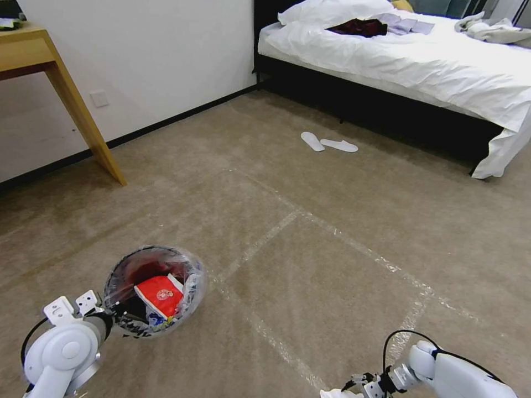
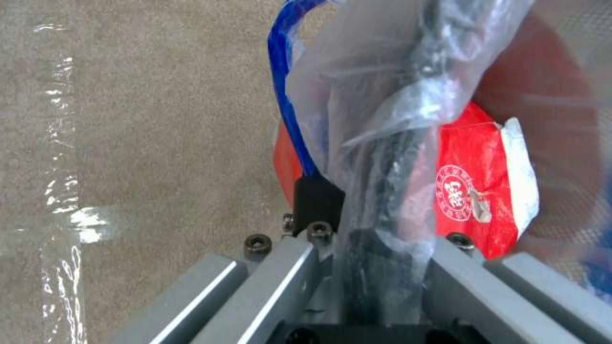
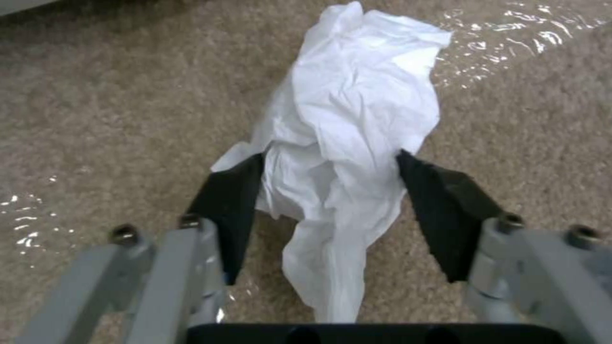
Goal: Pick up the trash bin and place the garbage on the floor into it.
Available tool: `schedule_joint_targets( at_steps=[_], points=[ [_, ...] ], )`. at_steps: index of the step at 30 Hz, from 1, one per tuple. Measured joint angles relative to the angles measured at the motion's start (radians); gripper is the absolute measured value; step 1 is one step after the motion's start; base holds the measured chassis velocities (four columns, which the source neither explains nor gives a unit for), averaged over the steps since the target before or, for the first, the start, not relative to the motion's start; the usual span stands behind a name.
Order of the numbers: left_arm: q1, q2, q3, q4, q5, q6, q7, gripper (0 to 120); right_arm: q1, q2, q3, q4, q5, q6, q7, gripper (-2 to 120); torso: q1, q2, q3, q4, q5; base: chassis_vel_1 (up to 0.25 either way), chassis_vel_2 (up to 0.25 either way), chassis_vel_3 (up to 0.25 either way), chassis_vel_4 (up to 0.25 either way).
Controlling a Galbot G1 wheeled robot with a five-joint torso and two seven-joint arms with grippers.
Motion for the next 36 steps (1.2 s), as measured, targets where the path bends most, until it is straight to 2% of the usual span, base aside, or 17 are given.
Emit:
schedule_joint_targets(
  at_steps=[2, 4, 5, 7, 8, 10, 13, 15, 17, 18, 20, 21, 22, 26, 29, 34, 36],
  points=[
    [-0.001, 0.0, 0.001, 0.0, 0.0, 0.0, 0.0, 0, 0.0, -0.001, 0.001, 0.0, -0.001, 0.0, 0.002, 51, 0.0, 0.0, 0.0, 0.0001, 0.0, 0.0, 0.0, 0.0, 0.0],
    [-0.003, 0.001, 0.002, 0.0, 0.001, 0.0, 0.0, 0, -0.004, -0.005, 0.003, 0.006, 0.0, 0.0, 0.007, 38, 0.0, 0.0, 0.0, -0.0001, -0.0001, 0.0, 0.0, 0.0, 0.0],
    [-0.003, 0.001, 0.002, 0.0, 0.001, 0.0, 0.0, 0, -0.004, -0.005, 0.003, 0.006, 0.0, 0.0, 0.007, 38, 0.0, 0.0, 0.0, -0.0001, -0.0001, 0.0, 0.0, 0.0, 0.0],
    [-0.004, 0.003, 0.003, 0.0, 0.001, 0.0, 0.0, 0, -0.006, -0.005, 0.005, 0.008, 0.0, 0.0, 0.014, 26, 0.0, 0.0, 0.0, 0.0, -0.0001, 0.0, 0.0, 0.0, 0.0],
    [-0.004, 0.003, 0.003, 0.0, 0.001, 0.0, 0.0, 0, -0.006, -0.005, 0.005, 0.008, 0.0, 0.0, 0.014, 26, 0.0, 0.0, 0.0, 0.0, -0.0001, 0.0, 0.0, 0.0, 0.0],
    [-0.004, 0.004, 0.003, 0.0, 0.001, 0.0, 0.001, 0, -0.006, -0.005, 0.012, 0.008, 0.003, 0.0, 0.017, 17, 0.0, 0.0, 0.0, 0.0, -0.0001, 0.0, 0.0, 0.0, 0.0],
    [-0.004, 0.005, 0.003, 0.0, 0.001, 0.0, 0.001, 0, -0.007, -0.005, 0.018, 0.008, 0.011, 0.0, 0.017, 11, 0.0, 0.0, 0.0, 0.0, 0.0, 0.0, 0.0, 0.0, 0.0],
    [-0.004, 0.008, 0.003, 0.0, 0.0, 0.0, 0.002, 0, -0.009, -0.005, 0.06, 0.02, 0.067, 0.0, 0.014, 0, 0.0, 0.0, 0.0, -0.0001, 0.0, 0.0, 0.0, 0.0, 0.0],
    [-0.004, 0.009, 0.003, 0.0, 0.0, 0.0, 0.002, 0, -0.009, -0.005, 0.08, 0.028, 0.099, 0.0, 0.014, 0, 0.0, 0.0, 0.0, -0.0001, 0.0, 0.0, 0.0, 0.0, 0.0],
    [-0.005, 0.013, 0.004, 0.0, -0.002, 0.0, 0.001, 0, -0.005, -0.005, 0.129, 0.043, 0.184, -0.001, 0.018, 0, 0.0, 0.0, 0.0, -0.0002, 0.0002, 0.0, 0.0, 0.0, 0.0],
    [-0.005, 0.014, 0.005, 0.0, -0.004, 0.0, 0.001, 0, 0.0, -0.005, 0.155, 0.051, 0.228, -0.004, 0.023, 0, 0.0, 0.0, 0.0, -0.0002, 0.0, 0.0, 0.0, 0.0, 0.0],
    [-0.008, 0.018, 0.005, 0.0, -0.007, 0.0, 0.001, 0, 0.013, -0.005, 0.199, 0.075, 0.314, -0.019, 0.034, 0, 0.0, 0.0, 0.0, 0.0001, -0.0002, 0.0, 0.0, 0.0, 0.0],
    [-0.008, 0.018, 0.005, 0.0, -0.007, 0.0, 0.001, 0, 0.013, -0.005, 0.199, 0.075, 0.314, -0.019, 0.034, 0, 0.0, 0.0, 0.0, 0.0001, -0.0002, 0.0, 0.0, 0.0, 0.0],
    [-0.011, 0.025, 0.006, 0.002, -0.012, 0.0, -0.001, 0, 0.033, -0.036, 0.262, 0.197, 0.479, -0.068, 0.077, 0, 0.0, 0.0, 0.0, 0.0, -0.0002, 0.0, 0.0, 0.0, 0.0],
    [-0.011, 0.028, 0.006, 0.001, -0.015, 0.0, -0.001, 0, 0.059, -0.045, 0.332, 0.256, 0.516, -0.067, 0.101, 0, 0.0, 0.0, 0.0, 0.0, -0.0002, 0.0, 0.0, 0.0, 0.0],
    [-0.01, 0.03, 0.006, 0.0, -0.016, 0.0, -0.001, 0, 0.077, -0.045, 0.373, 0.274, 0.541, -0.067, 0.126, 0, 0.0, 0.0, 0.0, 0.0001, -0.0003, 0.0, 0.0, 0.0, 0.0],
    [-0.008, 0.031, 0.005, 0.0, -0.017, -0.001, 0.0, 0, 0.097, -0.045, 0.41, 0.305, 0.607, -0.068, 0.17, 0, 0.0, 0.0, 0.0, -0.0002, 0.0002, 0.0, 0.0, 0.0, 0.0]
  ],
)
